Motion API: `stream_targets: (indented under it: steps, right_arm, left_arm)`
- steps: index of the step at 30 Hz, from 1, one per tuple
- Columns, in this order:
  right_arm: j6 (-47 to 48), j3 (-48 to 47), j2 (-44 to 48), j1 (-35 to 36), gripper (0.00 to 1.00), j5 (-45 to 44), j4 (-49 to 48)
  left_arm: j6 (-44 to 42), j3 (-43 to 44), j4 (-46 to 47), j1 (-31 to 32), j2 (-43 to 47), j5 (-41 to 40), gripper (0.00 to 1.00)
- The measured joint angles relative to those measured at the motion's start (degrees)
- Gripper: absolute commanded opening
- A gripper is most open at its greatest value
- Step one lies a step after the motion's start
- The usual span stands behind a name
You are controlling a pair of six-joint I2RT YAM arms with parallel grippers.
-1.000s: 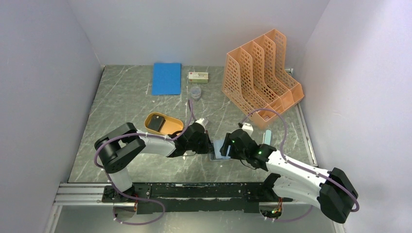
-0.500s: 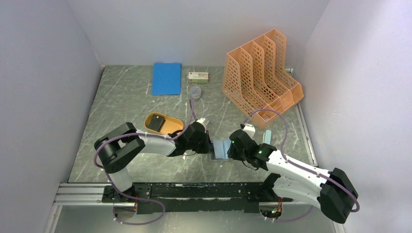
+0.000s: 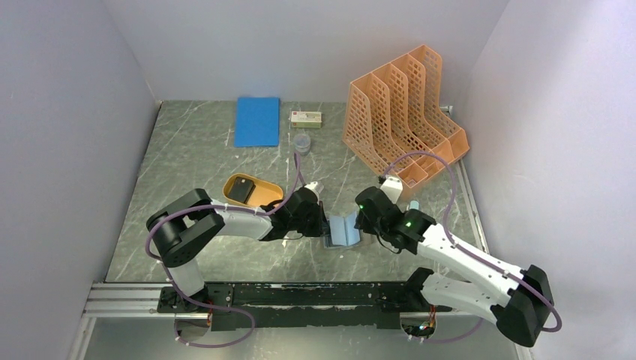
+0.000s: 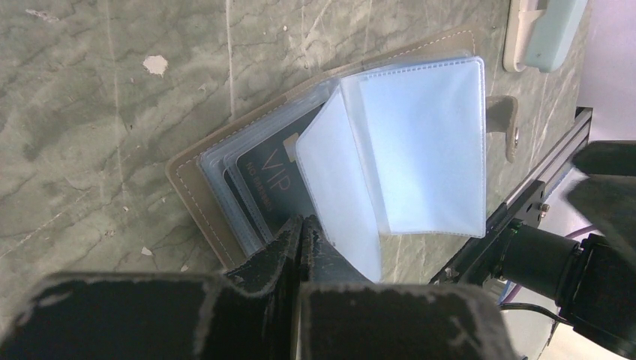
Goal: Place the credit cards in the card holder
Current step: Open the card holder at the center of the board.
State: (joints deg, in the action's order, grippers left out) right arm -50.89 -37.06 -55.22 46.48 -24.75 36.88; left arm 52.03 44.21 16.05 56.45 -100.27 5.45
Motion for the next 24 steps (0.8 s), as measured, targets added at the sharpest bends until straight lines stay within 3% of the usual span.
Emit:
stream_targets:
  steps: [5, 12, 24]
  right_arm:
    - [3.04, -5.57, 1.9, -0.02, 0.4, 1.09, 0.59]
    - [7.23, -7.08, 0.63, -0.02, 0.31, 10.67, -5.68]
    - [6.34, 3.67, -10.51, -1.4, 0.25, 13.79, -14.47]
  left_arm:
    - [0.02, 0.0, 0.09, -0.02, -0.04, 0.17, 0.05]
    - [0.07, 0.0, 0.13, -0.02, -0.07, 0.22, 0.05]
    - [0.22, 0.0, 0.17, -0.02, 0.09, 0.39, 0.05]
